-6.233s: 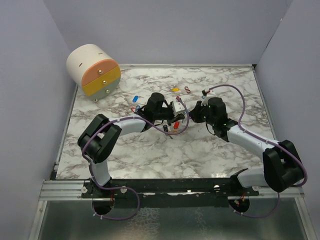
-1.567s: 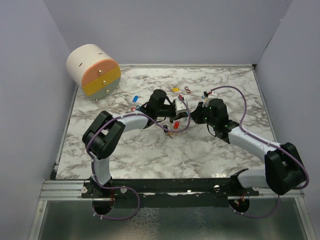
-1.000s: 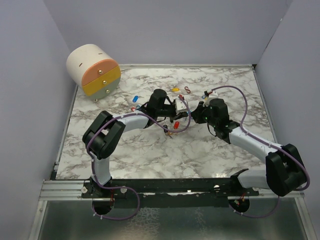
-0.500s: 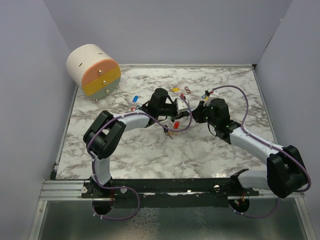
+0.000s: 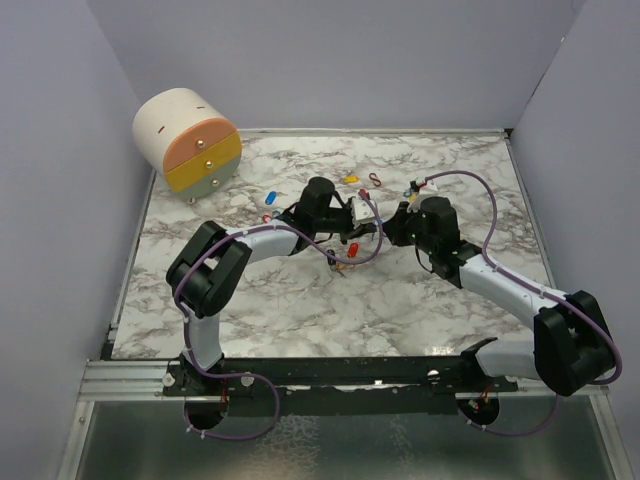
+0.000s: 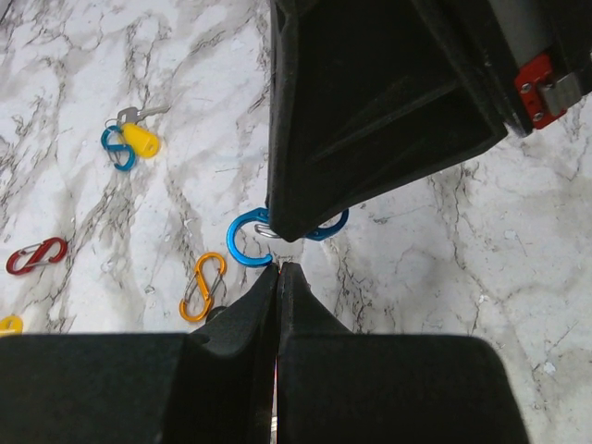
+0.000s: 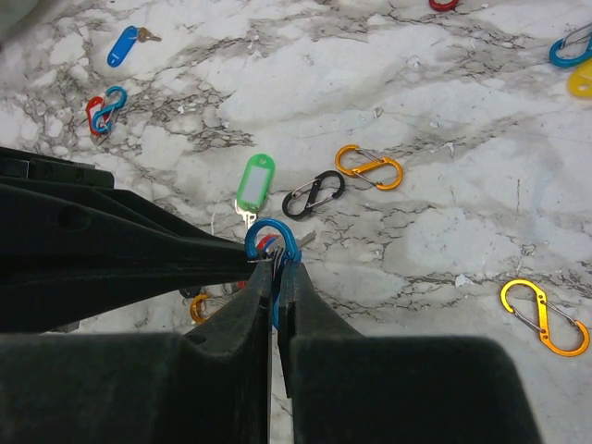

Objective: Put the keys on the keyring

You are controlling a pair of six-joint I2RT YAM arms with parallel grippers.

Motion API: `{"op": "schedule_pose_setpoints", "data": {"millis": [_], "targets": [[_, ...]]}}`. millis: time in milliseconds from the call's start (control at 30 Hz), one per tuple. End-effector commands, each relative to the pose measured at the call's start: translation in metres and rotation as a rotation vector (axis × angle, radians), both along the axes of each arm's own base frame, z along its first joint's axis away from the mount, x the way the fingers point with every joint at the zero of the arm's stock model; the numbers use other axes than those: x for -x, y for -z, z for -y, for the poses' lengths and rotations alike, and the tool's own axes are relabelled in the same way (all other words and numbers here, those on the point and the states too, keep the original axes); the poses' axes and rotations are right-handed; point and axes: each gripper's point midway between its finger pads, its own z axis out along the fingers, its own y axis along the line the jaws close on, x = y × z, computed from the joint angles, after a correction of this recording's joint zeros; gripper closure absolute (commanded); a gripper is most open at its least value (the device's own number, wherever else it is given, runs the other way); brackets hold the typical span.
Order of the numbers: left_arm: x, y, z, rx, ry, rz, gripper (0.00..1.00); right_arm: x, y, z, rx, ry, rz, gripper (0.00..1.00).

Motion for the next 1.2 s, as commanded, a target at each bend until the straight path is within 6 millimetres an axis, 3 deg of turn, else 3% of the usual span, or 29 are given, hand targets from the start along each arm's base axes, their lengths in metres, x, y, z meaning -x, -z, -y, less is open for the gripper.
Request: {"op": "schedule_pose_setpoints", "data": {"millis": [0,1167], "targets": [[-0.010,-0.013,-0.007,0.010,-0.034,0.057,1.00,0.004,0.006,0.001,0.013,-0.002,-0.019,0.99],[0.019,-0.014,0.001,0.015,0.098,0.045,1.00,0.001,0.010,-0.003,0.010,-0.007,-0.026,0.99]]}}
